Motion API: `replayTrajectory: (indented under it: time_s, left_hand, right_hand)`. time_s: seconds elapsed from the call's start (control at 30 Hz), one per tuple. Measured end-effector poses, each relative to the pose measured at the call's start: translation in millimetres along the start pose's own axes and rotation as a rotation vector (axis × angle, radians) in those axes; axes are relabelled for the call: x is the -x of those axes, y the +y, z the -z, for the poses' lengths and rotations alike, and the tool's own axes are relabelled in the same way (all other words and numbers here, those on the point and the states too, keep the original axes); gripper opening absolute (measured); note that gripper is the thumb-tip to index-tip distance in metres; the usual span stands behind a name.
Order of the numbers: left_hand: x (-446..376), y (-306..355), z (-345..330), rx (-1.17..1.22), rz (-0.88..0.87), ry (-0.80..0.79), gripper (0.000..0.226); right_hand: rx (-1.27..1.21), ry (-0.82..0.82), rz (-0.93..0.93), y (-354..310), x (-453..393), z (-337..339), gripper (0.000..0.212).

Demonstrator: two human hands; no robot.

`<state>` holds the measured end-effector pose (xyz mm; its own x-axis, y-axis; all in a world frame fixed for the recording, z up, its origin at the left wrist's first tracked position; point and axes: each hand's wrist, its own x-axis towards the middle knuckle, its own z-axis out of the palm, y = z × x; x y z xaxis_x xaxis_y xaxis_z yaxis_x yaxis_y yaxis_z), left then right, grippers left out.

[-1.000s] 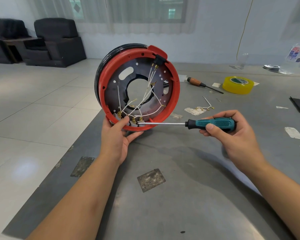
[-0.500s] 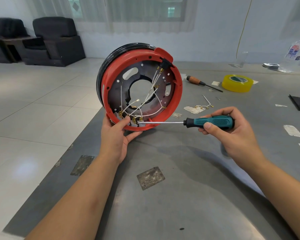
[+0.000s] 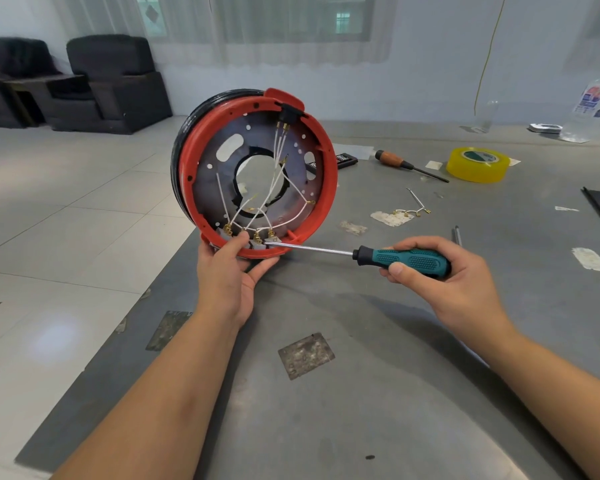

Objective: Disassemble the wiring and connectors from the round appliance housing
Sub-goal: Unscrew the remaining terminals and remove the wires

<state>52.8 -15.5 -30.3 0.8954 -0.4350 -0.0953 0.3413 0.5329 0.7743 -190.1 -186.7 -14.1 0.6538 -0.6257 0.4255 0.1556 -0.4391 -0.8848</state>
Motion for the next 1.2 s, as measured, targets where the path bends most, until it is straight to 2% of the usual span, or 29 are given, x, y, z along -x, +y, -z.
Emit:
replayTrajectory:
  time_s: [0.63, 0.97, 1.1, 1.2]
  left_hand:
    - [-5.8, -3.5, 1.5, 0.057, 0.03, 0.044, 0.028]
    - [-5.9, -2.8, 1.9, 0.078, 0.039, 0.05, 0.023]
    - [-4.9, -3.0, 0.8, 0.071, 0.033, 0.046, 0.023]
    - [-4.7, -3.1, -0.8, 0.07, 0.033, 0.048, 0.024]
  right_hand:
    - [0.263, -0.036, 0.047, -3.1, 11.4, -7.9, 0.027]
    - [0.456, -0.193, 0.275, -2.7, 15.4, -5.3, 0.029]
    - [0.619, -0.219, 0.384, 0.5, 14.3, -1.7, 0.032]
    - [0.797, -0.212, 0.544, -0.5, 14.0, -1.5, 0.034]
